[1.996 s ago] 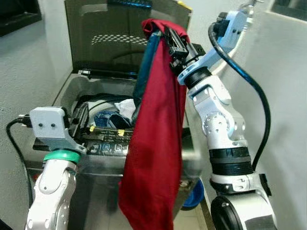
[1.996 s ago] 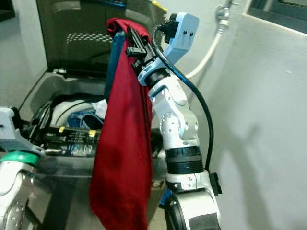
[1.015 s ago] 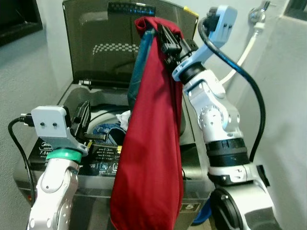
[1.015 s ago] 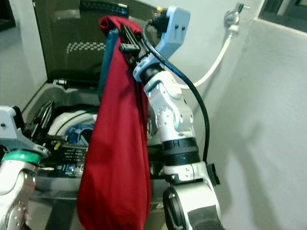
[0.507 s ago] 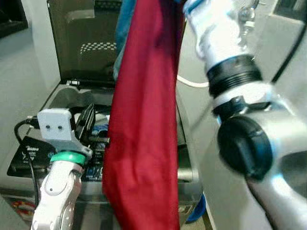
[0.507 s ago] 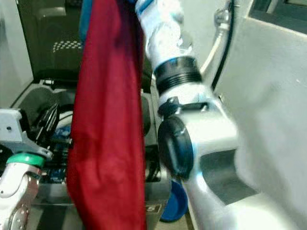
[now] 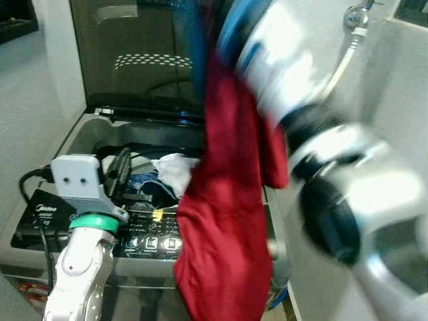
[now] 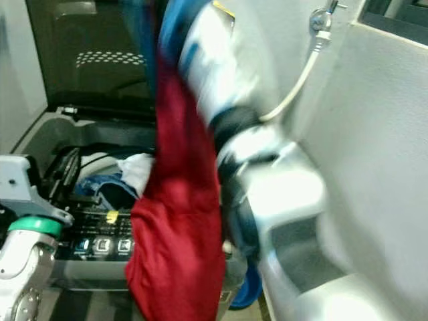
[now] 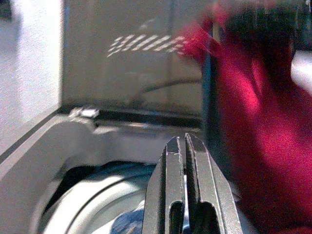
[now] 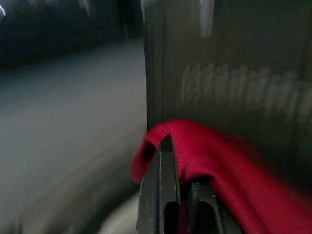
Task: Clothes washing
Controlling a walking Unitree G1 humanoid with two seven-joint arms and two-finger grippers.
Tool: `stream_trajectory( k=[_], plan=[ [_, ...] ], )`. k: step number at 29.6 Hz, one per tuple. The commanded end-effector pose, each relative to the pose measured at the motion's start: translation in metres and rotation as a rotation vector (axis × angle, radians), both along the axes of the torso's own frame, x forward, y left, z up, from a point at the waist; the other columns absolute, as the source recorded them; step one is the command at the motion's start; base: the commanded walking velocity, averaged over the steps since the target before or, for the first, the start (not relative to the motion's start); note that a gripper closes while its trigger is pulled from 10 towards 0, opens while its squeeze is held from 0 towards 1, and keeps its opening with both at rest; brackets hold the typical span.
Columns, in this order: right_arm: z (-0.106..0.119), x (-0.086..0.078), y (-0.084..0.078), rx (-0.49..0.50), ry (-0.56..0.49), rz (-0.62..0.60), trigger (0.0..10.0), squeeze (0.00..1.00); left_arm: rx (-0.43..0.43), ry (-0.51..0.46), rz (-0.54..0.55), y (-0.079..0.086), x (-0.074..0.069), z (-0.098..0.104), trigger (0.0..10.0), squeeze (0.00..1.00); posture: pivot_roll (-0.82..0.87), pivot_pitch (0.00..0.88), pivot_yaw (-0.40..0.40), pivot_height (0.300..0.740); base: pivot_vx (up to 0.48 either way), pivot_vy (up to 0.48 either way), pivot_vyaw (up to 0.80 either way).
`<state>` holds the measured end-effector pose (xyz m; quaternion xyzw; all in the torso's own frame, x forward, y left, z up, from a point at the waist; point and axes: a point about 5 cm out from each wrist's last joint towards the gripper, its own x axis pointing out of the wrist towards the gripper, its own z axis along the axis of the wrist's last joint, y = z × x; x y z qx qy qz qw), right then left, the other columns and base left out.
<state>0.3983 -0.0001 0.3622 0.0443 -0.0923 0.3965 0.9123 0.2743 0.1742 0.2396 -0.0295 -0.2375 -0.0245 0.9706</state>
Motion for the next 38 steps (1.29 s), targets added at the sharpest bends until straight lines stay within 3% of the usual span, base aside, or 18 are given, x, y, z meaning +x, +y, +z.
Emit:
stream_trajectory(
  k=[1, 4, 11, 13, 14, 15, 16, 17, 19, 20, 23, 24, 34, 37, 38],
  plan=[
    [0.013, -0.002, -0.003, -0.03, -0.061, 0.008, 10.0, 0.0, 0.007, 0.015, -0.003, -0.001, 0.0, -0.002, 10.0, 0.0, 0.02, 0.018, -0.059, 0.74, 0.0, 0.0, 0.0],
    [-0.029, 0.001, -0.002, -0.171, 0.029, 0.068, 10.0, 0.0, 0.012, 0.014, -0.007, -0.001, 0.0, -0.002, 10.0, 0.0, 0.03, 0.021, -0.06, 0.74, 0.0, 0.0, 0.0],
    [-0.051, 0.002, -0.007, -0.28, 0.104, 0.112, 10.0, 0.0, 0.024, 0.02, -0.043, -0.004, 0.0, -0.002, 10.0, 0.0, 0.02, 0.023, -0.056, 0.74, 0.0, 0.0, 0.0],
    [-0.069, 0.002, -0.017, -0.415, 0.178, 0.177, 10.0, 0.0, 0.059, 0.046, -0.091, -0.011, 0.0, -0.006, 10.0, 0.0, 0.02, 0.022, -0.054, 0.74, 0.0, 0.0, 0.0],
    [-0.069, 0.002, -0.017, -0.415, 0.178, 0.177, 10.0, 0.0, 0.059, 0.046, -0.091, -0.011, 0.0, -0.006, 10.0, 0.0, 0.02, 0.022, -0.054, 0.74, 0.0, 0.0, 0.0],
    [-0.075, 0.001, -0.022, -0.475, 0.195, 0.208, 10.0, 0.0, 0.079, 0.056, -0.107, -0.014, 0.0, -0.009, 10.0, 0.0, 0.02, 0.023, -0.056, 0.74, 0.0, 0.0, 0.0],
    [-0.08, 0.001, -0.029, -0.538, 0.196, 0.241, 10.0, 0.18, 0.091, 0.062, -0.121, -0.017, 0.0, -0.01, 10.0, 0.0, 0.03, 0.025, -0.056, 0.74, 0.0, 0.0, 0.0],
    [-0.083, 0.0, -0.032, -0.577, 0.192, 0.262, 10.0, 0.18, 0.097, 0.065, -0.129, -0.018, -0.001, -0.011, 10.0, 0.0, 0.03, 0.025, -0.056, 0.74, 0.0, 0.0, 0.0],
    [-0.083, 0.0, -0.032, -0.577, 0.192, 0.262, 10.0, 0.18, 0.097, 0.065, -0.129, -0.018, -0.001, -0.011, 10.0, 0.0, 0.03, 0.025, -0.056, 0.74, 0.0, 0.0, 0.0],
    [-0.084, 0.001, -0.038, -0.6, 0.192, 0.262, 10.0, 0.33, 0.099, 0.066, -0.138, -0.019, -0.001, -0.011, 10.0, 0.0, 0.03, 0.026, -0.055, 0.74, 0.0, 0.0, 0.0],
    [-0.084, 0.002, -0.043, -0.608, 0.198, 0.263, 10.0, 0.36, 0.102, 0.068, -0.149, -0.019, -0.002, -0.011, 10.0, 0.0, 0.03, 0.026, -0.055, 0.74, 0.0, 0.0, 0.0],
    [-0.082, 0.002, -0.044, -0.591, 0.208, 0.271, 10.0, 1.0, 0.107, 0.069, -0.16, -0.02, -0.002, -0.011, 10.0, 0.0, 0.03, 0.034, -0.044, 0.74, 0.0, 0.0, 0.0],
    [-0.065, -0.008, -0.021, -0.48, 0.215, 0.416, 10.0, 1.0, 0.118, 0.059, -0.19, -0.02, -0.002, -0.007, 10.0, 0.0, 0.04, 0.046, -0.027, 0.74, 0.0, 0.0, 0.0],
    [-0.05, -0.012, -0.018, -0.432, 0.192, 0.471, 10.0, 1.0, 0.12, 0.058, -0.195, -0.02, -0.002, -0.007, 10.0, 0.0, 0.04, 0.048, -0.029, 0.74, 0.0, 0.0, 0.0],
    [-0.035, -0.012, -0.017, -0.356, 0.138, 0.457, 10.0, 1.0, 0.12, 0.058, -0.196, -0.02, -0.003, -0.007, 10.0, 0.0, 0.05, 0.047, -0.03, 0.74, 0.0, 0.0, 0.0]
  ],
)
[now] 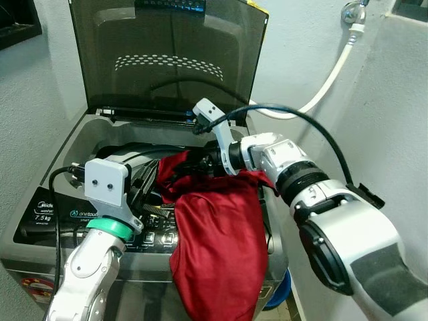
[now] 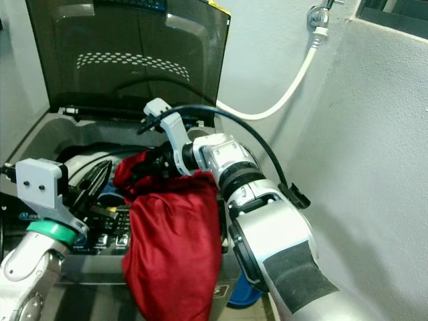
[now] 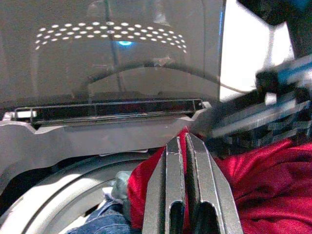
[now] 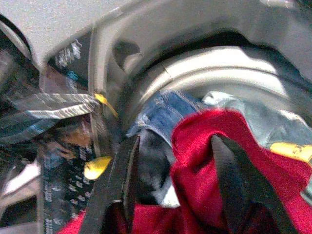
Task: Clothes washing
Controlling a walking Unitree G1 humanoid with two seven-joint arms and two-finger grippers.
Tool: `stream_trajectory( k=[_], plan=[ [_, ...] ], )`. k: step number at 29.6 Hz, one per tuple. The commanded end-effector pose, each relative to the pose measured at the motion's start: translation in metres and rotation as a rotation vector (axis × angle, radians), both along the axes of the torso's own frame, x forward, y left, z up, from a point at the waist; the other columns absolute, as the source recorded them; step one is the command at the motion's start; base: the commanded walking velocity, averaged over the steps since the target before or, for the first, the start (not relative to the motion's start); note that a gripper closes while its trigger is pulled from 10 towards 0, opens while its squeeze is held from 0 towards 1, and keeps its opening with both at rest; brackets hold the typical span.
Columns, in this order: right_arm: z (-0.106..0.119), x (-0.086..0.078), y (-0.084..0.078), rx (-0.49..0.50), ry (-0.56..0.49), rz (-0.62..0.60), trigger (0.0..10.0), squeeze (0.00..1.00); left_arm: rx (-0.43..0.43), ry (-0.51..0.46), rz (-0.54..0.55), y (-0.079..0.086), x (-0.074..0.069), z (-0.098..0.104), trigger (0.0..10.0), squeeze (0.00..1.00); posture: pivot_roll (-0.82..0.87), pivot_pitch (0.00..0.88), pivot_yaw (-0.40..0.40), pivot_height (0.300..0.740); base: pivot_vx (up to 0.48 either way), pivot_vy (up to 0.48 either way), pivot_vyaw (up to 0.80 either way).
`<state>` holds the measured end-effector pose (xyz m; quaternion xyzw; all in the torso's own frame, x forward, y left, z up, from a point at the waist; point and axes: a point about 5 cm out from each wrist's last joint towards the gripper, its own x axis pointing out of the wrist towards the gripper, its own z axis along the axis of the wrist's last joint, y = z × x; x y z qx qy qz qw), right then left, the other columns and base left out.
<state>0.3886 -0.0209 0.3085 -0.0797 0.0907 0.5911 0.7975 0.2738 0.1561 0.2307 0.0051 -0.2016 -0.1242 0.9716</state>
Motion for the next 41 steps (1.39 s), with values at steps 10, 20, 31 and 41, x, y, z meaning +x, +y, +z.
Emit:
stream_trajectory(
  k=[10, 20, 31, 41],
  plan=[
    [0.09, -0.001, -0.011, 0.517, -0.172, -0.136, 10.0, 0.0, -0.041, 0.007, -0.014, 0.0, -0.003, 0.003, 10.0, 0.0, 0.05, 0.04, -0.026, 0.74, 0.0, 0.0, 0.0],
    [0.047, 0.014, -0.046, 0.466, -0.213, -0.316, 10.0, 0.0, -0.031, 0.02, 0.054, 0.012, -0.001, 0.003, 10.0, 0.0, 0.06, 0.015, -0.032, 0.74, 0.0, 0.0, 0.0],
    [-0.009, 0.008, -0.075, 0.479, -0.17, -0.47, 10.0, 0.0, -0.036, 0.086, 0.078, 0.015, -0.002, -0.004, 10.0, 0.0, 0.04, 0.015, -0.049, 0.74, 0.0, 0.0, 0.0],
    [-0.018, -0.02, -0.073, 0.597, -0.246, -0.554, 10.0, 0.0, -0.07, 0.055, 0.085, 0.015, -0.002, 0.0, 10.0, 0.0, 0.02, 0.027, -0.046, 0.74, 0.0, 0.0, 0.0]
  ],
)
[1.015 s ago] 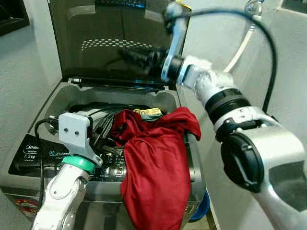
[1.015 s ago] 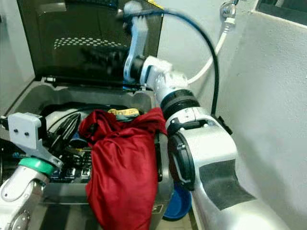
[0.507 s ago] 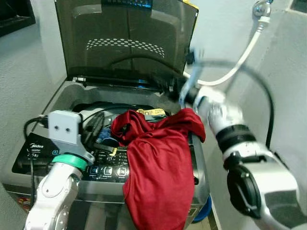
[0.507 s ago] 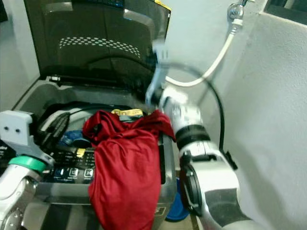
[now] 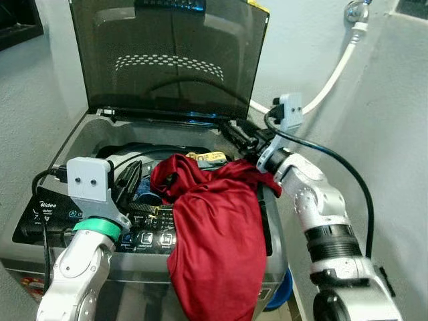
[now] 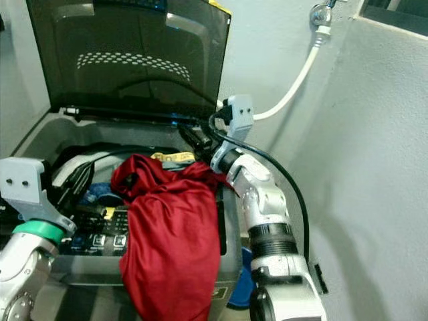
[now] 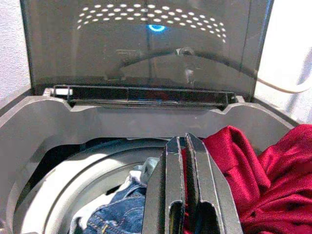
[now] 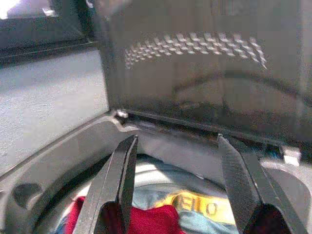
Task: Clothes washing
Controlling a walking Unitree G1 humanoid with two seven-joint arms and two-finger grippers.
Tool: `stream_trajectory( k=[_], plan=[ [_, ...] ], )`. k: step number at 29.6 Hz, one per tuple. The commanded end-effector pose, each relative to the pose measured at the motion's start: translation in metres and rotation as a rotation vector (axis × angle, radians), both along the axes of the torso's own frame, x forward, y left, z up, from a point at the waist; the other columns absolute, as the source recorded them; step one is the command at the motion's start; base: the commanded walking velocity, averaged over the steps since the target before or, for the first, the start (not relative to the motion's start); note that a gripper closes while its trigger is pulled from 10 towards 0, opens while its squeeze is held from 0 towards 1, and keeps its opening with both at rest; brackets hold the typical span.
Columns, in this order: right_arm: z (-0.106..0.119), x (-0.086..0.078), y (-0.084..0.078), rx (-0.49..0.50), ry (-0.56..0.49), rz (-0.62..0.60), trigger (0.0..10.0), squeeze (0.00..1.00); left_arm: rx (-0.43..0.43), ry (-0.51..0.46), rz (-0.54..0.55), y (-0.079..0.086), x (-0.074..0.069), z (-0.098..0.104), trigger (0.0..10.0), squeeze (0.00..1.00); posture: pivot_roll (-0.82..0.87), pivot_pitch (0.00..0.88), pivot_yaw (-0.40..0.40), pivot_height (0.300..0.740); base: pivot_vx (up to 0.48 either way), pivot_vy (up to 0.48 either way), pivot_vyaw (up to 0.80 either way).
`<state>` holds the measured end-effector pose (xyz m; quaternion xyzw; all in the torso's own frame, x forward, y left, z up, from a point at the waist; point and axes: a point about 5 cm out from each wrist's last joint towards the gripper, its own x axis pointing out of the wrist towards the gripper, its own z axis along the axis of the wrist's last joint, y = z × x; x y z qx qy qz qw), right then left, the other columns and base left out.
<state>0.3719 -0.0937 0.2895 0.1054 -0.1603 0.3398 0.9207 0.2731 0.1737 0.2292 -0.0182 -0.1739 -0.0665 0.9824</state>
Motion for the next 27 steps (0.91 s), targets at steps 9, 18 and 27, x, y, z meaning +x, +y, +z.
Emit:
stream_trajectory(
  k=[9, 18, 27],
  plan=[
    [0.0, -0.01, 0.003, 0.059, 0.024, 0.013, 10.0, 0.0, -0.008, -0.031, -0.045, -0.007, -0.003, 0.005, 10.0, 0.0, 0.03, 0.034, -0.044, 0.74, 0.0, 0.427, -0.71],
    [0.002, -0.019, 0.012, 0.041, 0.02, 0.022, 10.0, 0.0, 0.019, -0.054, -0.027, -0.005, -0.007, 0.007, 10.0, 0.0, 0.03, 0.036, -0.051, 0.74, 0.0, 0.16, 0.0],
    [0.002, -0.023, 0.014, 0.021, 0.035, 0.045, 10.0, 0.0, 0.041, -0.049, -0.017, -0.005, -0.008, 0.006, 10.0, 0.0, 0.03, 0.039, -0.056, 0.74, 0.0, 0.0, 0.0]
  ],
)
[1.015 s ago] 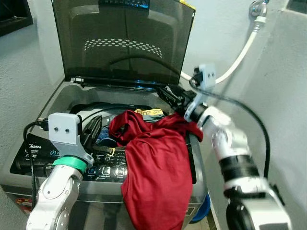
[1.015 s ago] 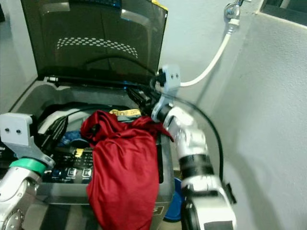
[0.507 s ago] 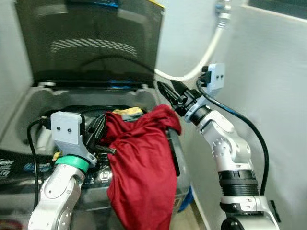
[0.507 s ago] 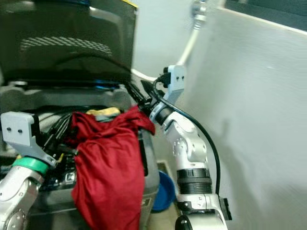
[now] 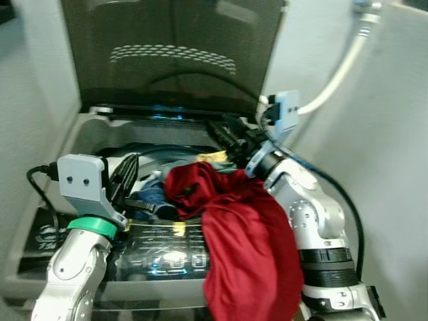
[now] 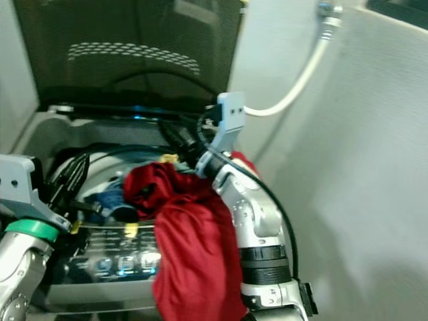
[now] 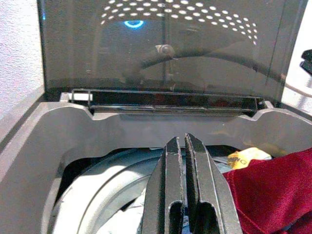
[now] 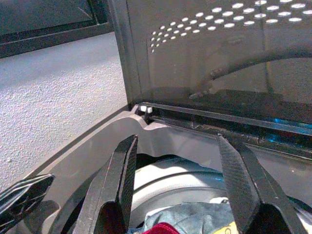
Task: Clothes washing
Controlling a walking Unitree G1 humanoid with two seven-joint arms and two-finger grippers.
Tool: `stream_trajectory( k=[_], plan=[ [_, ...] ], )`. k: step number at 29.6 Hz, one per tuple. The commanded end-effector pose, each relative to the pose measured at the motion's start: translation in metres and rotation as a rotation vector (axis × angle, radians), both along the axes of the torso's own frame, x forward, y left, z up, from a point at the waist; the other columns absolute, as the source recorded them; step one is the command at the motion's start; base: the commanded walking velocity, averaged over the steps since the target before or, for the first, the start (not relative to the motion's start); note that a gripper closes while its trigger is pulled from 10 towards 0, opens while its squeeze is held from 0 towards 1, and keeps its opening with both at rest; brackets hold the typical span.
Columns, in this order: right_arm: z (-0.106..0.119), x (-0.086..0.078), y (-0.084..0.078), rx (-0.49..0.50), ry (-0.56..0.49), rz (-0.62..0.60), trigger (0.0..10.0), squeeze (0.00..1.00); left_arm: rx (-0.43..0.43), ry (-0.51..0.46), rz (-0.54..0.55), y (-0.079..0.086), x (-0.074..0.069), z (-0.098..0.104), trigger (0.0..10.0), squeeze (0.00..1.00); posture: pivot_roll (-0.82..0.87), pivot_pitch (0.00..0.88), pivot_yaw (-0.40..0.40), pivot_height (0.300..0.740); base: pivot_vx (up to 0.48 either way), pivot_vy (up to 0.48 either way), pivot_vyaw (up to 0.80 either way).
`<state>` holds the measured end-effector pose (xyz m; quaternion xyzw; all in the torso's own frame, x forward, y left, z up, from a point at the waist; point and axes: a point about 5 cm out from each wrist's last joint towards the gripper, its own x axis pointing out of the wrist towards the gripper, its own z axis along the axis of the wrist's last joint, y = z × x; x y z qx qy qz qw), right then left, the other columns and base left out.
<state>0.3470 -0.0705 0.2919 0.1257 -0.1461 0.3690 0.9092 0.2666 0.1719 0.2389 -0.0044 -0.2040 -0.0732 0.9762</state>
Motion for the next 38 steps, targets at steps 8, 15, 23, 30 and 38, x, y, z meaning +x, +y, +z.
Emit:
stream_trajectory(
  k=[8, 15, 23, 30, 38],
  plan=[
    [-0.004, 0.002, -0.011, -0.048, 0.009, 0.008, 10.0, 0.0, 0.034, 0.024, -0.001, -0.004, -0.003, -0.006, 10.0, 0.0, 0.04, 0.043, -0.058, 0.74, 0.0, 0.0, 0.0],
    [0.0, -0.023, -0.054, -0.401, 0.056, 0.377, 10.0, 0.88, 0.087, 0.033, -0.035, 0.0, -0.013, -0.011, 10.0, 0.0, 0.05, 0.038, -0.063, 0.74, 0.0, 0.0, 0.0],
    [-0.005, -0.036, -0.09, -0.495, 0.159, 0.372, 10.0, 1.0, 0.221, 0.032, -0.096, 0.016, -0.03, -0.011, 10.0, 0.0, 0.04, 0.04, -0.054, 0.74, 0.0, 0.0, 0.0],
    [-0.043, -0.047, -0.093, -0.71, 0.295, 0.432, 10.0, 1.0, 0.268, 0.069, -0.121, 0.026, -0.034, -0.014, 10.0, 0.0, 0.04, 0.032, -0.043, 0.74, 0.0, 0.0, 0.0],
    [-0.075, -0.042, -0.076, -0.77, 0.303, 0.403, 10.0, 1.0, 0.238, 0.052, -0.124, 0.027, -0.037, -0.01, 10.0, 0.0, 0.05, 0.026, -0.044, 0.74, 0.0, 0.0, 0.0]
  ],
)
